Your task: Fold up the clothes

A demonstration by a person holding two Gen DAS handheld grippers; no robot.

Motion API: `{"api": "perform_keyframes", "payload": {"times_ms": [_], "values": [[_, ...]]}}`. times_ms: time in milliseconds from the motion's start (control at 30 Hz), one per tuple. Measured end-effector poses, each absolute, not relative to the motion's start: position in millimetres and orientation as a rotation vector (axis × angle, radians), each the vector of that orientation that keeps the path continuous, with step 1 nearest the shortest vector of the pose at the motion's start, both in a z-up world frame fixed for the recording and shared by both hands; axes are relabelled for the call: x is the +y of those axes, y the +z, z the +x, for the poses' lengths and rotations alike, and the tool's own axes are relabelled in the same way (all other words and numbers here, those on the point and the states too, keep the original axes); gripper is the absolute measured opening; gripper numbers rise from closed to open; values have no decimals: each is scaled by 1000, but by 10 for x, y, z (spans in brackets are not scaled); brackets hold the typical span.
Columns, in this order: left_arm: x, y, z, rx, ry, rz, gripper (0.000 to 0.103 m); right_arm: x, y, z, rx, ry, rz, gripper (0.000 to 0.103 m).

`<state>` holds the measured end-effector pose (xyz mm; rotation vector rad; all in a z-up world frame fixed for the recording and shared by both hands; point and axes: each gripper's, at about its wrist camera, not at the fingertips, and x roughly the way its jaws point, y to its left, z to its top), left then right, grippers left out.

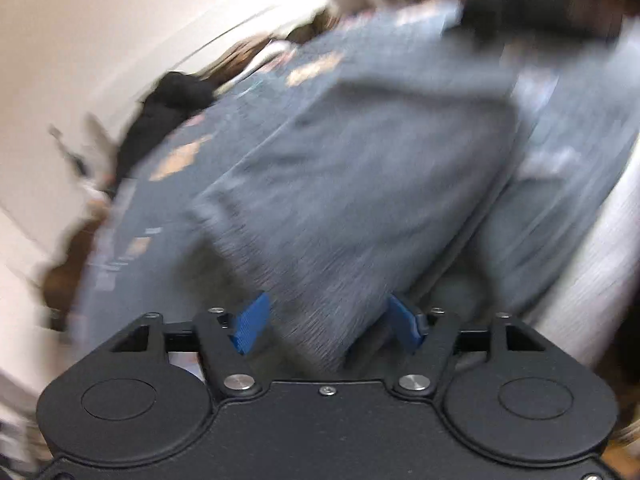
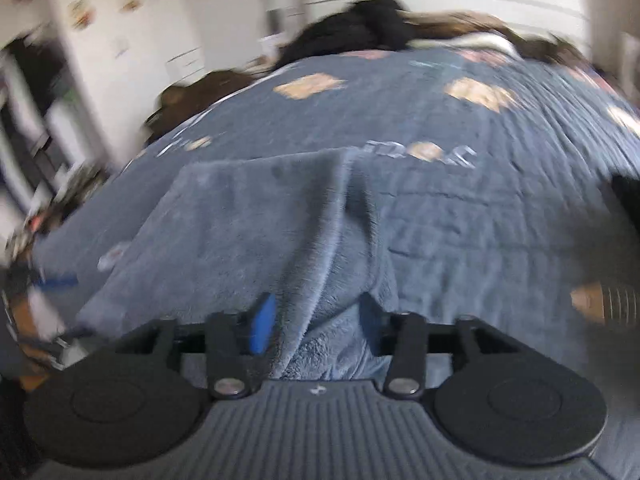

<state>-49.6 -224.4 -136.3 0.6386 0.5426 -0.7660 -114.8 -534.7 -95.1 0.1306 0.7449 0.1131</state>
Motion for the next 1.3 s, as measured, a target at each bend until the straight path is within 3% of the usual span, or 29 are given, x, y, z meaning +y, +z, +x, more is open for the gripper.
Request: {"api": "perform_keyframes", "payload": {"times_ms": [100, 233, 900, 1133, 1267, 1300], "values": [[-2173, -1223, -452, 610, -883, 443, 66, -5281, -931, -1087, 749, 243, -96, 63], [-2241, -1278, -450, 658, -911, 388, 66, -5211, -921, -994, 767, 398, -427, 64], [-2380, -1387, -309, 706, -879, 383, 69, -5088, -1270, -627, 972, 800, -745, 63], [-2425, -1408, -325, 701, -875, 409, 72, -5103, -1257, -582, 946, 812, -779, 63], [-2434, -1414, -326, 699, -869, 421, 73, -4995, -1346, -557, 964, 846, -801, 56], [-2430, -1414, -324, 699, -865, 421, 73, -4963, -1372, -551, 975, 854, -805, 47]]}}
